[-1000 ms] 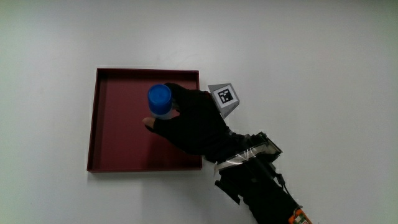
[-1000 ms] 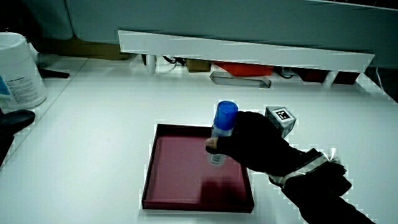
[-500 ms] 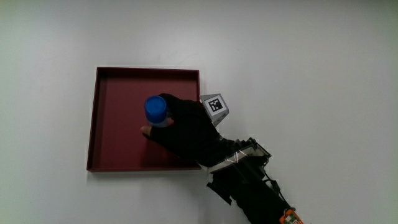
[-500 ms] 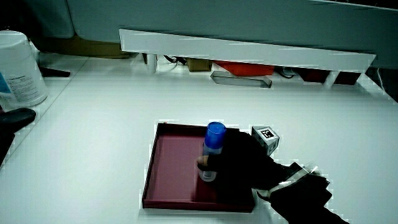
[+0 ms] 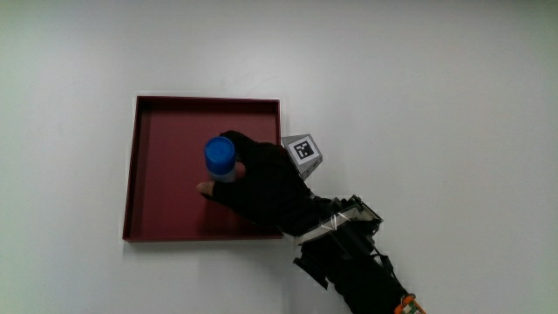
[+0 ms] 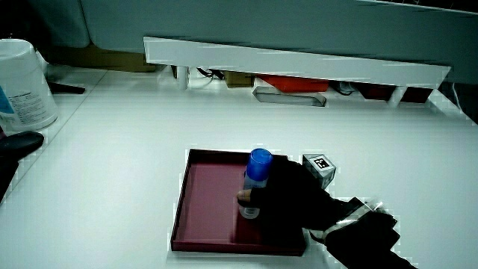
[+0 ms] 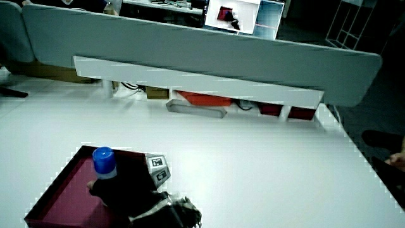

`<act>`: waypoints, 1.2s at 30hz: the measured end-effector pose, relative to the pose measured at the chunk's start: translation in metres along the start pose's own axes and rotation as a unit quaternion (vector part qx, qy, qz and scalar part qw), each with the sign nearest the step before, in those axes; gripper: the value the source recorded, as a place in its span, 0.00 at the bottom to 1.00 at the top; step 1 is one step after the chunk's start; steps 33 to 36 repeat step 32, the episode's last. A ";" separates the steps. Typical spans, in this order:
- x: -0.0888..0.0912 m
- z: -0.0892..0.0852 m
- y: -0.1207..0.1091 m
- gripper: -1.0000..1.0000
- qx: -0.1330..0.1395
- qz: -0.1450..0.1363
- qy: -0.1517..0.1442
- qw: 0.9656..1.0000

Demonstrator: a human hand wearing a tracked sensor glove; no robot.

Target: Place glue into plate

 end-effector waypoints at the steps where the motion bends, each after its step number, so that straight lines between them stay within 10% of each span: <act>1: -0.001 0.001 -0.001 0.19 -0.006 -0.003 0.005 1.000; 9: -0.016 0.019 -0.022 0.00 -0.049 -0.003 -0.002 0.999; 17: -0.022 0.039 -0.049 0.00 -0.138 -0.022 -0.041 0.989; 26: -0.022 0.066 -0.095 0.00 -0.129 -0.036 -0.087 0.987; 31: -0.026 0.073 -0.120 0.00 -0.119 0.014 -0.059 0.991; 36: -0.024 0.075 -0.126 0.00 -0.116 0.004 -0.066 0.991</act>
